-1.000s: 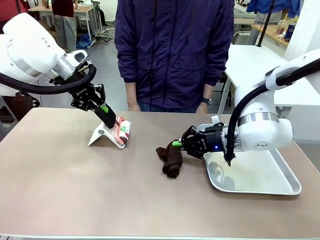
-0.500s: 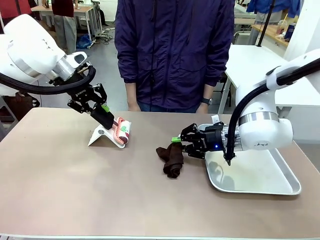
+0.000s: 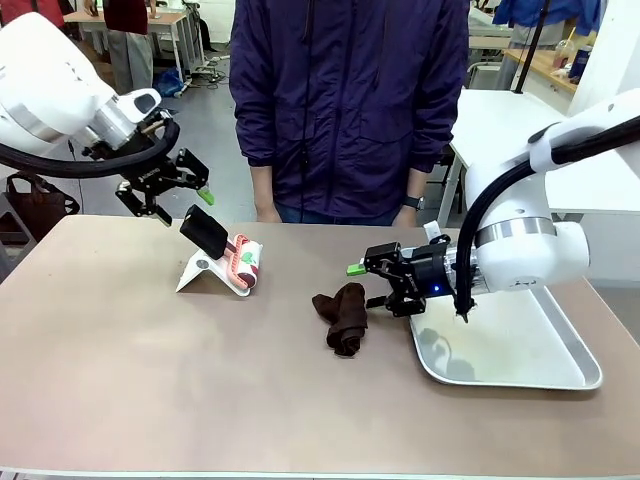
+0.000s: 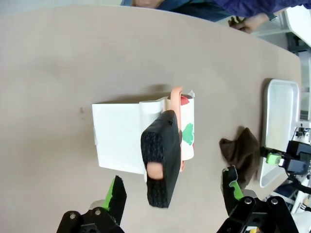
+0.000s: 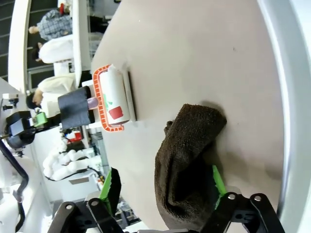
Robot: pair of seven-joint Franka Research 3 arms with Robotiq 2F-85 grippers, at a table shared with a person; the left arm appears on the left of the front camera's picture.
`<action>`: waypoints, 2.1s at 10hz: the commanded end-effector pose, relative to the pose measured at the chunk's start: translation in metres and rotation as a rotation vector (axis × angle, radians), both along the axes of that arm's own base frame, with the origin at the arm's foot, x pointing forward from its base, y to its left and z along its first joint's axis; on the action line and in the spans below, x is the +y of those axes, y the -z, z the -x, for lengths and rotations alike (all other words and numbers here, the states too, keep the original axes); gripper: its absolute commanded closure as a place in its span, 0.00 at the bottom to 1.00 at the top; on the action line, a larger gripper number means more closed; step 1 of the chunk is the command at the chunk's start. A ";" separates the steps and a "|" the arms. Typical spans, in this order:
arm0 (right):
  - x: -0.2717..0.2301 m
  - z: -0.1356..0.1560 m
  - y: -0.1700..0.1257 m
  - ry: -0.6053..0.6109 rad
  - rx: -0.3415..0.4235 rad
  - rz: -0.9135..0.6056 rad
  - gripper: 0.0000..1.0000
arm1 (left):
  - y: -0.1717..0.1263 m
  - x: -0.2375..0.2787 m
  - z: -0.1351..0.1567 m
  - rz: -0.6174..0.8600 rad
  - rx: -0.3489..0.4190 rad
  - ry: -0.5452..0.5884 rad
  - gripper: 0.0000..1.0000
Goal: Clean the surface of the table.
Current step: Return the Lint Roller and towel to their original positions.
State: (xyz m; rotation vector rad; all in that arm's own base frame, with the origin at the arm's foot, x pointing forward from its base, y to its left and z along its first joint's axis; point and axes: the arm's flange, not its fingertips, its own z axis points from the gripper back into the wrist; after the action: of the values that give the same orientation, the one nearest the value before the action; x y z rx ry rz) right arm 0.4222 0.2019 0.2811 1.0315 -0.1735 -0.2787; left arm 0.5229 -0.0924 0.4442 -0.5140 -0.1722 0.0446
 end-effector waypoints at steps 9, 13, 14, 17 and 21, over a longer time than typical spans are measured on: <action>-0.110 0.078 -0.079 -0.191 0.123 -0.610 0.00 | -0.028 0.124 0.216 0.606 -0.200 0.093 0.00; -0.135 0.097 -0.078 -0.168 0.005 -0.679 0.00 | 0.022 0.118 0.156 0.854 -0.210 0.185 0.00; -0.131 0.052 -0.092 -0.205 0.052 -0.702 0.00 | -0.011 0.134 0.195 0.767 -0.217 0.140 0.00; -0.131 0.052 -0.092 -0.205 0.052 -0.702 0.00 | -0.011 0.134 0.195 0.767 -0.217 0.140 0.00; -0.131 0.052 -0.092 -0.205 0.052 -0.702 0.00 | -0.011 0.134 0.195 0.767 -0.217 0.140 0.00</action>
State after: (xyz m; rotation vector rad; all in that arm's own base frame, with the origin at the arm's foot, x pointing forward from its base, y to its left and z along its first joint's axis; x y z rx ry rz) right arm 0.3708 0.0699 0.3685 1.7179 0.0853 -0.1798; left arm 0.3313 0.0419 0.4546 -1.2961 -0.3500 -0.0896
